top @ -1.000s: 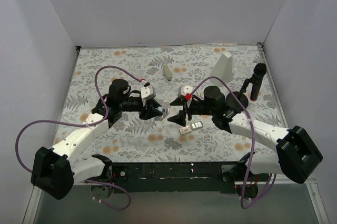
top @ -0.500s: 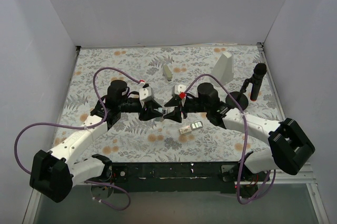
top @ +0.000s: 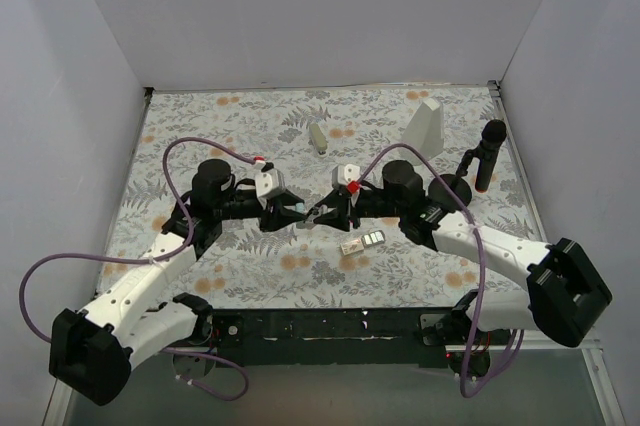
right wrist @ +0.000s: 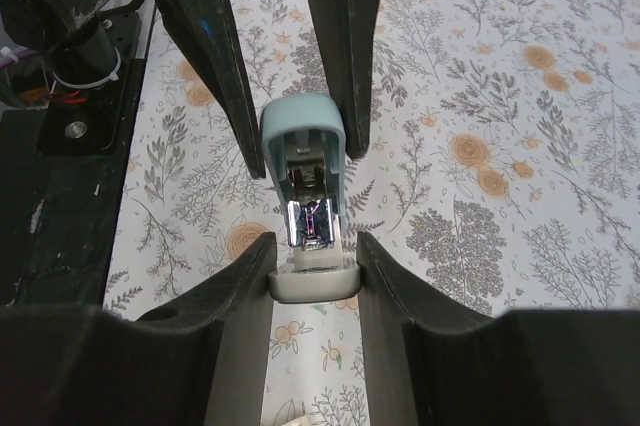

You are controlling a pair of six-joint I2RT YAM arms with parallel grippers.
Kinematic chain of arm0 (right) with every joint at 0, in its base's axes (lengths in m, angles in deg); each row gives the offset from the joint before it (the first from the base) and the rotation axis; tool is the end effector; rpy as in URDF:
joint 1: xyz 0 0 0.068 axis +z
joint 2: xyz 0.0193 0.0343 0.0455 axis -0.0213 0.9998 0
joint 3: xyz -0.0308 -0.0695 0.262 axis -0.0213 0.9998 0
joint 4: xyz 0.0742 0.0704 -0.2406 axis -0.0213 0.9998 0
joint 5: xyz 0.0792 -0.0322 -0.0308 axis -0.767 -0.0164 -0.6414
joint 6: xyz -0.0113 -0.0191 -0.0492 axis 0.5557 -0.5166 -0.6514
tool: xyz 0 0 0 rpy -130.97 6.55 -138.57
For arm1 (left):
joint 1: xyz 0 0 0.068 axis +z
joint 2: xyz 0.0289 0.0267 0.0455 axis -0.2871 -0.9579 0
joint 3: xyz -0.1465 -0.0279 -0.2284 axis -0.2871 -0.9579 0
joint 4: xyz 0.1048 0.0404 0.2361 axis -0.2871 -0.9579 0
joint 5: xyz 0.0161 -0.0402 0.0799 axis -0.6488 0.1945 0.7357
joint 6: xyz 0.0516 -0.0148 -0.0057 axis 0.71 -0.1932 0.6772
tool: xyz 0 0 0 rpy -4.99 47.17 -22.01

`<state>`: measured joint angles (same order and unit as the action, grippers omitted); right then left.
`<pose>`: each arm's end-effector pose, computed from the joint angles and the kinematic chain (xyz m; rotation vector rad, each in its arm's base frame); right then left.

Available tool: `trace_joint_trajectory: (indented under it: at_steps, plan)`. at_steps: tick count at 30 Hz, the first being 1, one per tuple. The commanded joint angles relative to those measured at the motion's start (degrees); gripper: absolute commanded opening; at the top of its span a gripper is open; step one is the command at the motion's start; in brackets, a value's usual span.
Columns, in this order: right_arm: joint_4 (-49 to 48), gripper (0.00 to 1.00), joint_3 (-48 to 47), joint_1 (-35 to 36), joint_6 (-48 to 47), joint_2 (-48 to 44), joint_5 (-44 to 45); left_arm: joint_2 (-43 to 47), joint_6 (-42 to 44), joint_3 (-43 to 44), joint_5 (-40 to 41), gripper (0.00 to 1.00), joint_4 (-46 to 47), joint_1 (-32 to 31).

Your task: Load the staples into the stapler

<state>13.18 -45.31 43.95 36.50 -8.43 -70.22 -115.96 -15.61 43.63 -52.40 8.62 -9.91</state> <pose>0.1881 0.2205 0.2697 -1.2826 1.2715 0.9893 0.1791 -0.1208 0.2849 0.7641 1.8978 -1.3790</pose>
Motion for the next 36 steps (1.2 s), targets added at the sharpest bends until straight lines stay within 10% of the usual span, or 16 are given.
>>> trace_joint_trajectory:
  at_steps: [1,12,19,28,36]
  plan:
    - [1.06,0.01,3.21,-1.83,0.6,-5.01,3.43,3.22,-3.7,-1.2,0.27,0.0,4.8,2.76]
    - [-4.83,0.01,10.33,-5.7,6.75,-19.6,3.61,12.19,-38.74,-16.22,8.42,0.0,35.12,13.58]
    - [-12.19,0.01,14.55,-6.76,11.75,-29.26,5.81,18.61,-57.28,-27.55,25.83,0.0,41.29,14.11]
    - [-9.5,0.01,12.01,-6.67,10.37,-26.48,3.96,15.62,-73.24,-27.59,21.81,0.01,46.23,13.58]
    - [0.51,0.01,6.82,-6.23,6.59,-21.37,8.52,11.24,-53.3,-5.98,38.03,0.61,18.74,-9.31]
